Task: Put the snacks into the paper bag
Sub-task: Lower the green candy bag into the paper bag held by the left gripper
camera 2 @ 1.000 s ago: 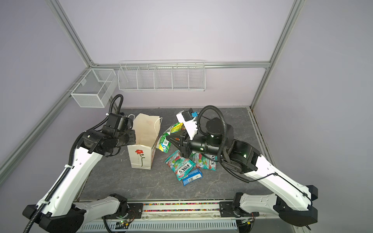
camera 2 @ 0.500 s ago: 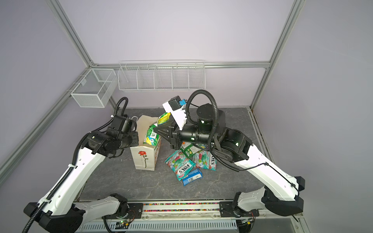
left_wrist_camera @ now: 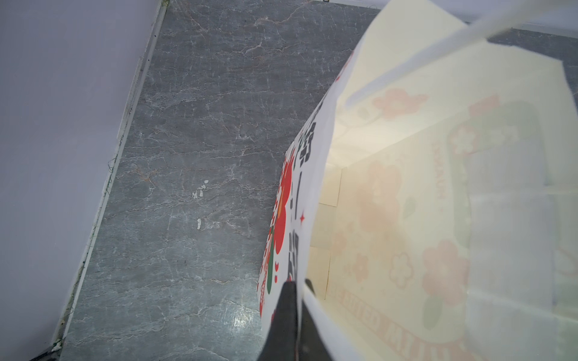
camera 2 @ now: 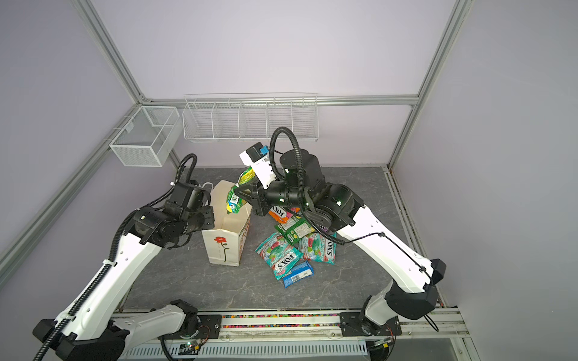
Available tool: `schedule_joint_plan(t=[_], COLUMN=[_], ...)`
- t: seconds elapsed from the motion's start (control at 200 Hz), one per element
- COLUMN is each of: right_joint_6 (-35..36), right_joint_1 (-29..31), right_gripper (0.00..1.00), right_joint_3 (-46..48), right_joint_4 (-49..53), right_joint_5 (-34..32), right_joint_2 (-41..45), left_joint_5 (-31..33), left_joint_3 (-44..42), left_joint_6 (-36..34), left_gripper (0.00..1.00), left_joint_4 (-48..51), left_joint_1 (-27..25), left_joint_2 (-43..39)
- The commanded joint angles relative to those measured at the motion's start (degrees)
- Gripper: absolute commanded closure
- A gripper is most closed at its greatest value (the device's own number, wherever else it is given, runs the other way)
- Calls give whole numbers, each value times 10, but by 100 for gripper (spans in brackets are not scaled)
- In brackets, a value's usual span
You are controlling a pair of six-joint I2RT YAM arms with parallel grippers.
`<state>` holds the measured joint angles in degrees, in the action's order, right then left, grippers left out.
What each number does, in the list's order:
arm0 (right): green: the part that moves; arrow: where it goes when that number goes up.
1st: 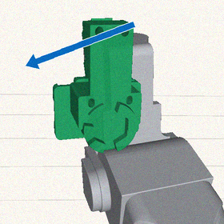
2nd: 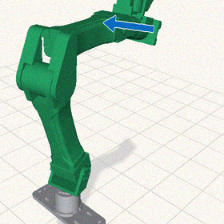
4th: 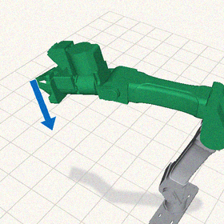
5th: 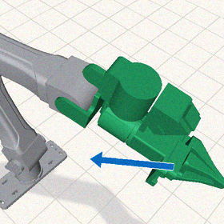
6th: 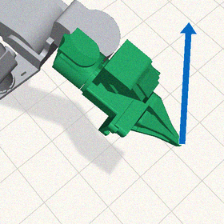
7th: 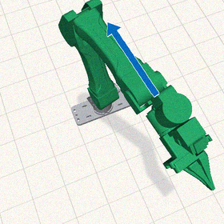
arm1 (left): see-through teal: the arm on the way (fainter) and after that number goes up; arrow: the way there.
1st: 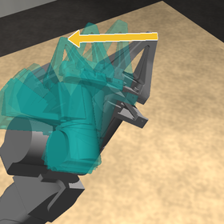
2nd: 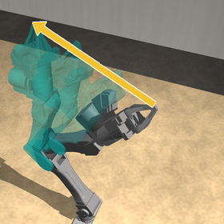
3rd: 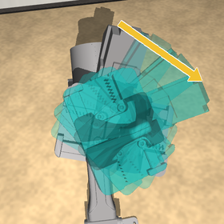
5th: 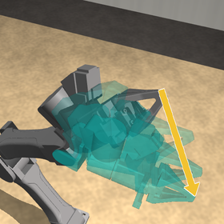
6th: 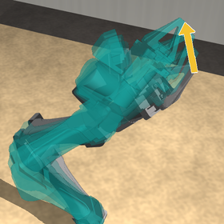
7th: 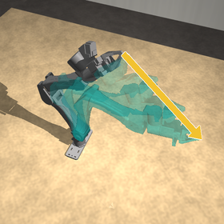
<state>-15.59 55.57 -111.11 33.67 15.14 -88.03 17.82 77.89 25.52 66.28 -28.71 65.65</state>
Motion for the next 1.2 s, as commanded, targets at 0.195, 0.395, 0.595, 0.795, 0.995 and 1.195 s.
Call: schedule_joint_plan(t=[0.195,0.395,0.595,0.795,0.995,1.195], right_joint_6=[26,40,45,47,44,41], right_joint_1=[-8,-7,-7,-7,-3,-1], right_gripper=[93,93,94,93,93,93], right_joint_3=[-30,-28,-24,-24,-24,-30], right_joint_4=[37,68,89,102,105,105], right_joint_5=[7,-5,-9,-21,-21,-23], right_joint_2=[-31,-42,-49,-57,-70,-79], left_joint_5=[2,4,4,6,6,8], left_joint_3=[2,0,-2,-7,-9,-13], left_joint_6=[10,12,14,15,17,17], left_gripper=[100,100,100,100,100,100], left_joint_4=[5,4,2,1,-2,-2], left_joint_1=[-6,-9,-12,-17,-21,-22], left_joint_2=[0,0,0,3,6,4])
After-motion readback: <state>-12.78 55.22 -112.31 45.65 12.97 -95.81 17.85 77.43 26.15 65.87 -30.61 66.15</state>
